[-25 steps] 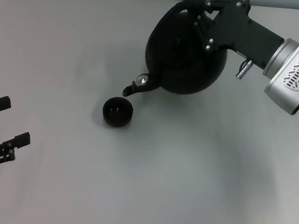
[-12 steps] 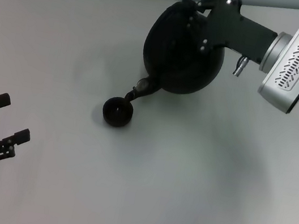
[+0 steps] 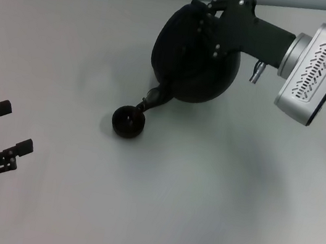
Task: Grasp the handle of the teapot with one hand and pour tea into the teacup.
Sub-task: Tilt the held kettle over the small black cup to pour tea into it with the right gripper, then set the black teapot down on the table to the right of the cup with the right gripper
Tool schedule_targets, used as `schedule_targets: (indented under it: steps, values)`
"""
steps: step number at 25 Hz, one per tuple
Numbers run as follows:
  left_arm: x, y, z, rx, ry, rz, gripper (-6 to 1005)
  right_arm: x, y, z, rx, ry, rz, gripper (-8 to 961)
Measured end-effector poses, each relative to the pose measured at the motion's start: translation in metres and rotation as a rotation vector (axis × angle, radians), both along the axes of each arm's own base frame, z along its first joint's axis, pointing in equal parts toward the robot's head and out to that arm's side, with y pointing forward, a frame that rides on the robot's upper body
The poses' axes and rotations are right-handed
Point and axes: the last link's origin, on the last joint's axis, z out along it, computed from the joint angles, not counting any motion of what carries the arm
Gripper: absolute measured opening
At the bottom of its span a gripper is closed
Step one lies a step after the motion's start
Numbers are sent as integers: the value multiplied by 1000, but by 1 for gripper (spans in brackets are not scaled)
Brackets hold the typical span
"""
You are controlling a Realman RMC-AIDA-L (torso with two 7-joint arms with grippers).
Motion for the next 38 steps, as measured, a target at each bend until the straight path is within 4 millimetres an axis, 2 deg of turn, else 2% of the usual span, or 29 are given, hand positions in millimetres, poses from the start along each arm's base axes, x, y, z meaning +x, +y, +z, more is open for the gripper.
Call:
schedule_targets:
  steps: [10, 17, 23, 27, 28, 31, 38]
  values:
    - [0, 0, 0, 0, -1, 1, 812, -1, 0, 0, -8, 18, -13, 76]
    - [0, -1, 0, -1, -1, 2, 812, 6, -2, 1, -69, 116, -126, 76]
    - [0, -1, 0, 1, -5, 1, 813, 20, -7, 9, -69, 256, -254, 76]
    - [0, -1, 1, 1, -4, 0, 813, 41, -16, 21, -51, 402, -371, 76]
    - [0, -1, 1, 1, -4, 0, 812, 41, -16, 21, -51, 402, -371, 76]
    - [0, -1, 1, 0, -5, 0, 812, 58, -28, 25, -47, 491, -454, 76]
    - [0, -1, 1, 0, -5, 0, 813, 75, -44, 24, -35, 575, -519, 76]
